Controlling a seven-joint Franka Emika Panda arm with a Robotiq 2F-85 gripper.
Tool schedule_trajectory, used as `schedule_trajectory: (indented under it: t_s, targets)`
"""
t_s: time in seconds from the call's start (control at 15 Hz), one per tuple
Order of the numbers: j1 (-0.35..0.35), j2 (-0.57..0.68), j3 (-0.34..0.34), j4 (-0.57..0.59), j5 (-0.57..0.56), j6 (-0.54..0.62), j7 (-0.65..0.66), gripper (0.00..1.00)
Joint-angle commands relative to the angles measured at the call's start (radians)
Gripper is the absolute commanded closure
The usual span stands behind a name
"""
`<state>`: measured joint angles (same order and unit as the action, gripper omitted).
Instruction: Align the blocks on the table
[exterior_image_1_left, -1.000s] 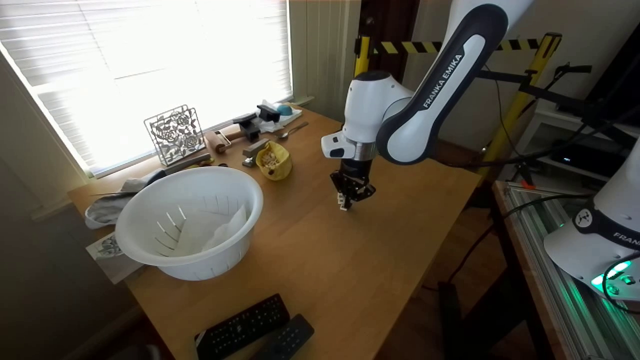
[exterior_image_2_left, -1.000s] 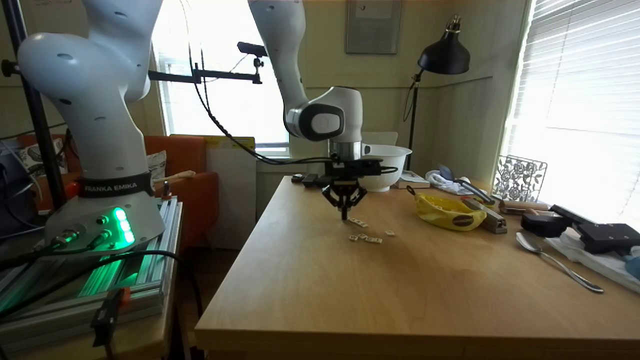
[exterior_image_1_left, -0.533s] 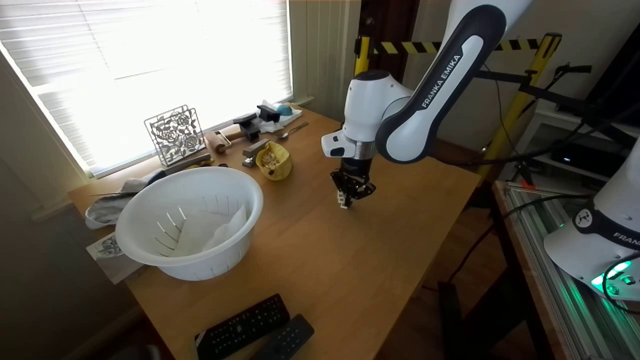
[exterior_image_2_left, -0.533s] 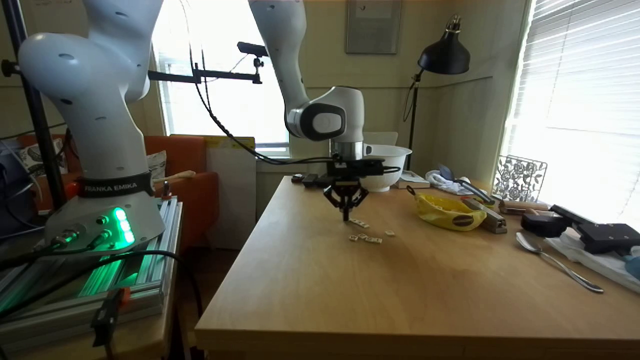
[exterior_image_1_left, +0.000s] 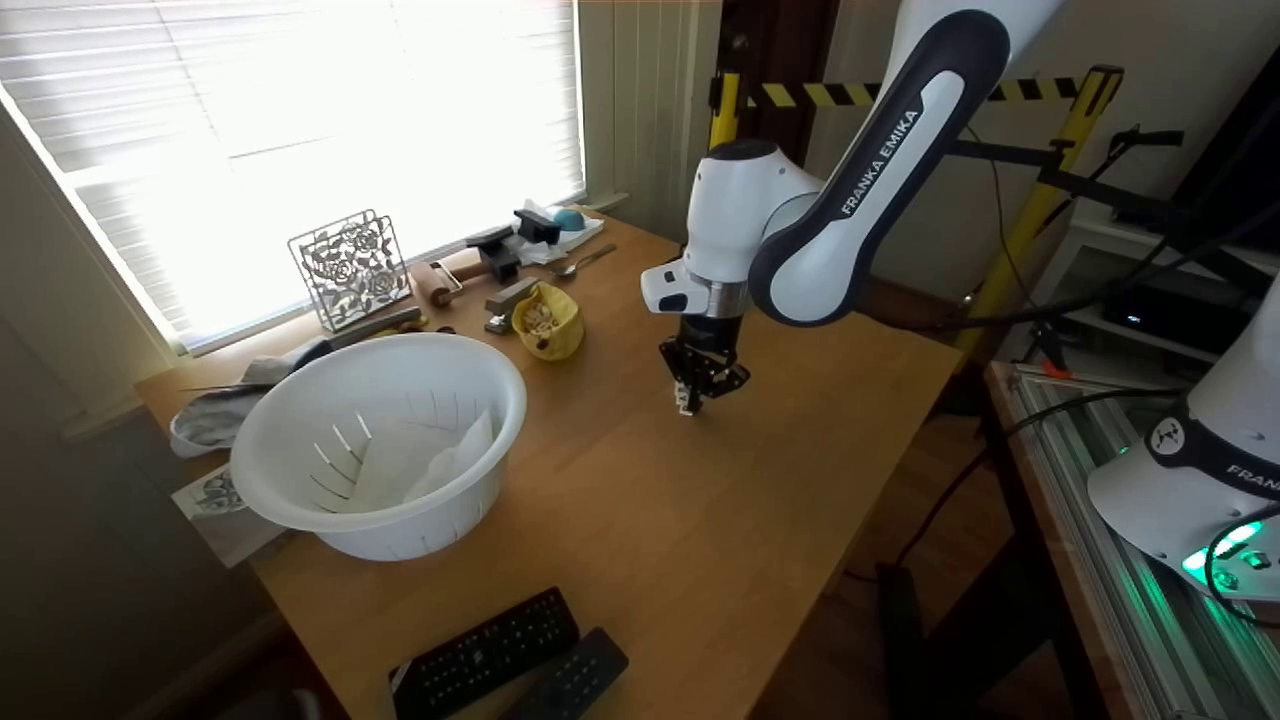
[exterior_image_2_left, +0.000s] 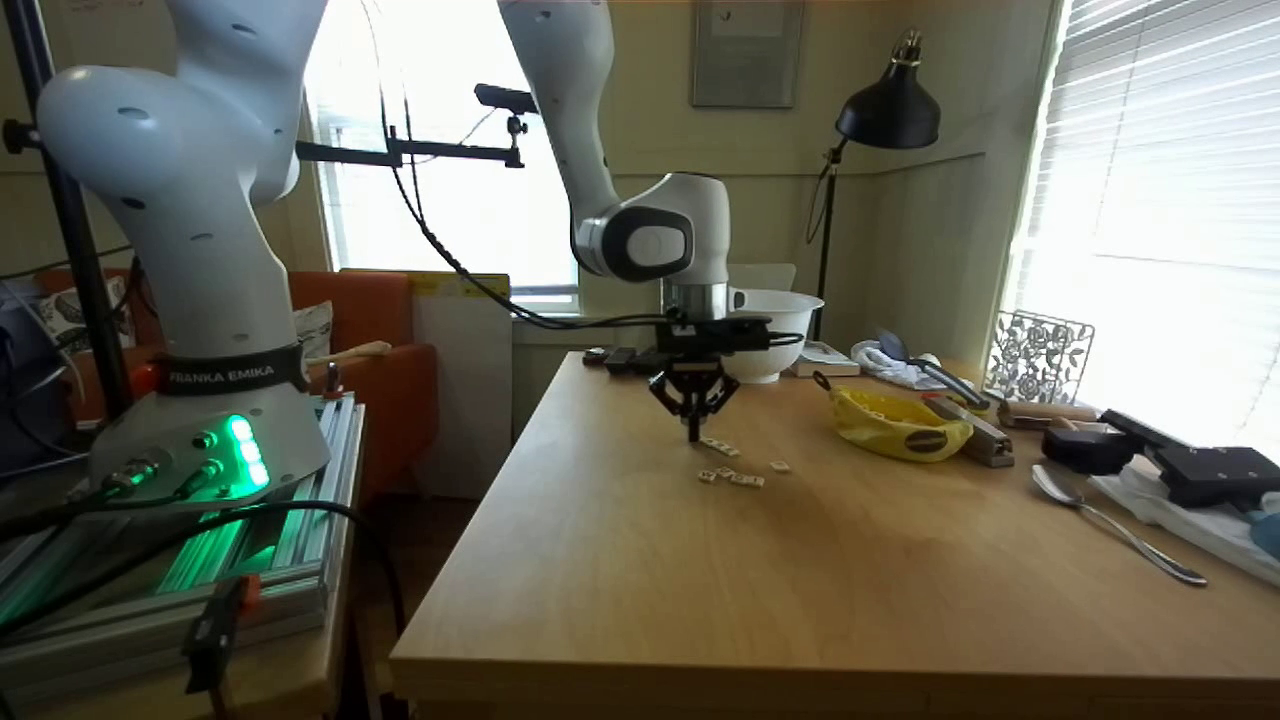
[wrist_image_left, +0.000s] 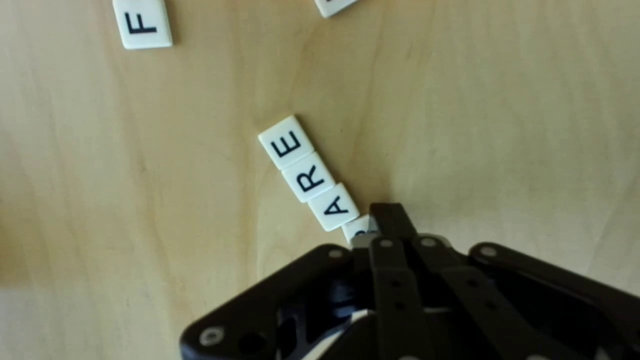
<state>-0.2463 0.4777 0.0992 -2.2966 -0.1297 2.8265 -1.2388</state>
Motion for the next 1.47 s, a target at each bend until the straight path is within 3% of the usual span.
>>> schedule_trajectory:
  t_s: [0.0, 0.4, 0.93, 1.4]
  targets:
    - [0.009, 0.05, -0.015, 0.031, -0.023, -0.004, -0.014, 1.0]
    - [-0.032, -0.001, 0.035, 0.007, 0.019, -0.007, -0.053, 1.0]
    - [-0.011, -0.072, 0.024, -0.011, 0.016, -0.045, -0.042, 1.0]
    - [0.093, -0.056, -0.065, 0.012, 0.007, -0.109, 0.24, 1.0]
